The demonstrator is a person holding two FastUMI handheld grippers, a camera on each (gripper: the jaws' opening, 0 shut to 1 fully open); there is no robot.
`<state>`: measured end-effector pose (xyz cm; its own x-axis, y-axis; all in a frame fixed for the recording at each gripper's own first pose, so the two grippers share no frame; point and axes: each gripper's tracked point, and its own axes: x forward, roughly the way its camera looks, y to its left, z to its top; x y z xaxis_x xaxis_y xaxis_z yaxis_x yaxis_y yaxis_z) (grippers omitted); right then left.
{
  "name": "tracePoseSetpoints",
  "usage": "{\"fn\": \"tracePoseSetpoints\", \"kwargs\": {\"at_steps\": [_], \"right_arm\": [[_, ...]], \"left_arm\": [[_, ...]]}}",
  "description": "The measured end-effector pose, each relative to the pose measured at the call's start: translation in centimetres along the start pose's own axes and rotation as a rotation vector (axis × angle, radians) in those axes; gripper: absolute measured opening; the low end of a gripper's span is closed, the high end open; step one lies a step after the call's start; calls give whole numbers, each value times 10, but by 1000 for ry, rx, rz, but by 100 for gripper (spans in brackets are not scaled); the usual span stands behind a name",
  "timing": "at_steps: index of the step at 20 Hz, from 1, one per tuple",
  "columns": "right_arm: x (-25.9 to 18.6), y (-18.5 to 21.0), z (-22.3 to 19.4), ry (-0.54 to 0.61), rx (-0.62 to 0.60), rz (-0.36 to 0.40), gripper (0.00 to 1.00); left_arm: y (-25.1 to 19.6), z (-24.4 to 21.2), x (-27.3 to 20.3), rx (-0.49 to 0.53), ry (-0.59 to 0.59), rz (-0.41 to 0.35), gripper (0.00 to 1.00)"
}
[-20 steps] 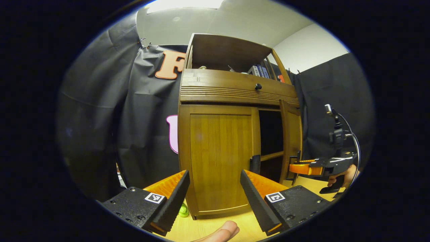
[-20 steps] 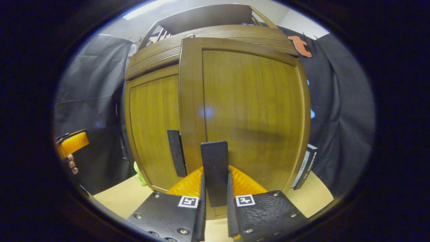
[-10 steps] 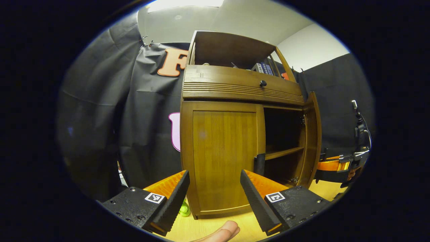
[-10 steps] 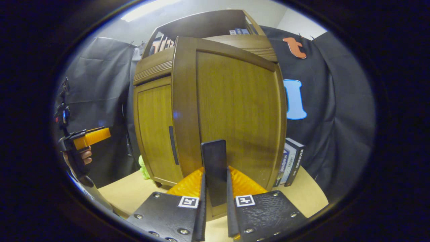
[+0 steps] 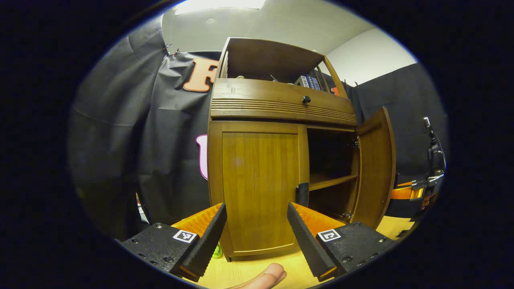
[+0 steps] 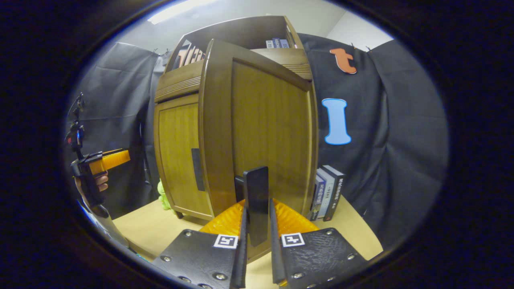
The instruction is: Open the right door of the double-door shoe cabinet with the right hand, and open the left door with the left hand.
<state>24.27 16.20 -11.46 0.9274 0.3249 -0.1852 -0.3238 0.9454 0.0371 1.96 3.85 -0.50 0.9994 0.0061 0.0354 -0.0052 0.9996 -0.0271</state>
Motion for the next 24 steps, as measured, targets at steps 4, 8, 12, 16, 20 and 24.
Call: {"fn": "tracePoseSetpoints", "kwargs": {"at_steps": [4, 8, 12, 16, 20, 24], "right_arm": [[-15, -44, 0, -6, -66, -151, 25], [-31, -104, 3, 5, -34, -273, 18], [-30, -117, 0, -7, 43, -233, 18], [-24, -139, -1, -13, 74, -179, 6], [-25, -154, -1, -18, 71, -127, 7], [-24, -159, -1, -28, 71, -90, 7]], "left_arm": [[-2, 0, -1, -4, 1, -6, 94], [-11, 1, 0, 5, -7, -25, 94], [-18, -6, 0, 18, 9, -34, 93], [-21, -7, 2, 23, 12, -36, 94], [-24, -8, 2, 19, 6, -29, 94], [-32, -15, -1, 7, 27, -23, 94]]}}
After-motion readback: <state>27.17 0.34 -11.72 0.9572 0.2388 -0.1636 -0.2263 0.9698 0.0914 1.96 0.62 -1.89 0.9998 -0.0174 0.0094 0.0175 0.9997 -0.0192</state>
